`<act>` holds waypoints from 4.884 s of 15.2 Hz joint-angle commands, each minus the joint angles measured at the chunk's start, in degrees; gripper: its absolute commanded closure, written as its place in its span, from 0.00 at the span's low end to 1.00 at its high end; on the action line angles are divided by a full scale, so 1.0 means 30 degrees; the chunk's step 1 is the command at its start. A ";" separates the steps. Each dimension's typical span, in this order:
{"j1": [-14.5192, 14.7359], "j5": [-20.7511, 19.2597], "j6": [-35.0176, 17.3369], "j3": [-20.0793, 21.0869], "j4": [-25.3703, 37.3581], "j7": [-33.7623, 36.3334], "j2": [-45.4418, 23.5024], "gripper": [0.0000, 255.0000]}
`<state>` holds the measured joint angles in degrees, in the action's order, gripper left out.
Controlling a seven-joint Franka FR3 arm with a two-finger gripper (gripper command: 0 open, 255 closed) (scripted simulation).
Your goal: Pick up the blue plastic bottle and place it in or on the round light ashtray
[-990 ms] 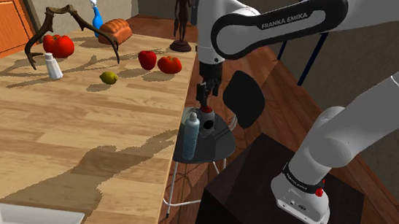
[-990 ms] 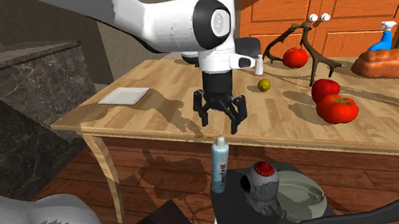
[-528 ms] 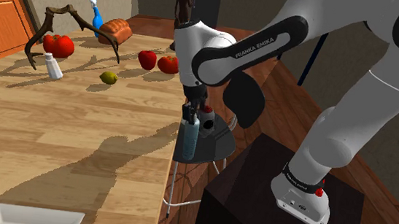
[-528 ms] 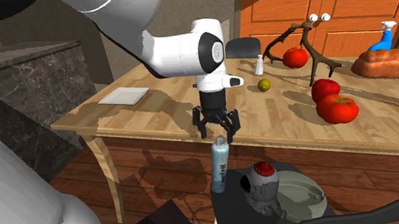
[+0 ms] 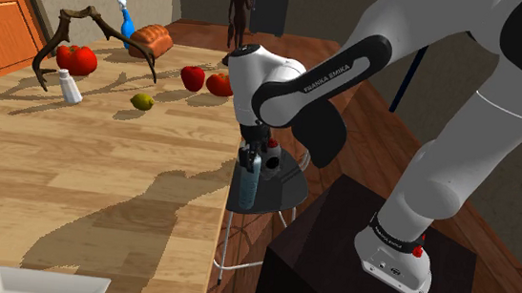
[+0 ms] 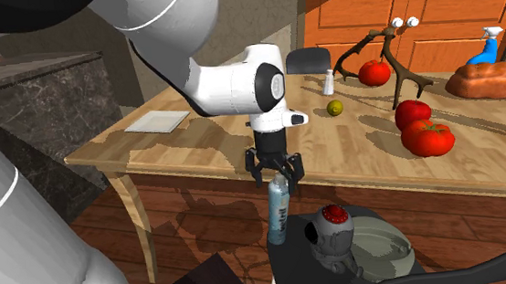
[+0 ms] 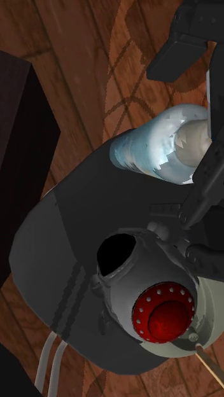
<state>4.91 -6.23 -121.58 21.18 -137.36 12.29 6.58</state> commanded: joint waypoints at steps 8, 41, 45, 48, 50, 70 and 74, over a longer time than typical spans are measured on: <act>-0.0003 -0.0019 -0.0045 0.0003 -0.0006 0.0017 -0.0037 1.00; -0.1137 -0.0060 0.5805 -0.1800 0.4945 -0.3545 0.1306 1.00; -0.1900 -0.0655 0.6418 -0.2639 0.6789 -0.4979 0.0243 1.00; -0.2429 -0.1041 0.6932 -0.3207 0.8407 -0.6022 -0.0720 1.00; -0.2764 -0.1269 0.7311 -0.3555 0.9605 -0.6704 -0.1442 1.00; -0.3738 -0.2001 0.5253 -0.4515 1.0702 -0.8070 -0.4341 1.00; -0.3749 -0.2100 0.4309 -0.4533 0.9981 -0.7873 -0.4584 1.00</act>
<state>-6.31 -12.46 -107.74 7.61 -106.48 -11.48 -7.23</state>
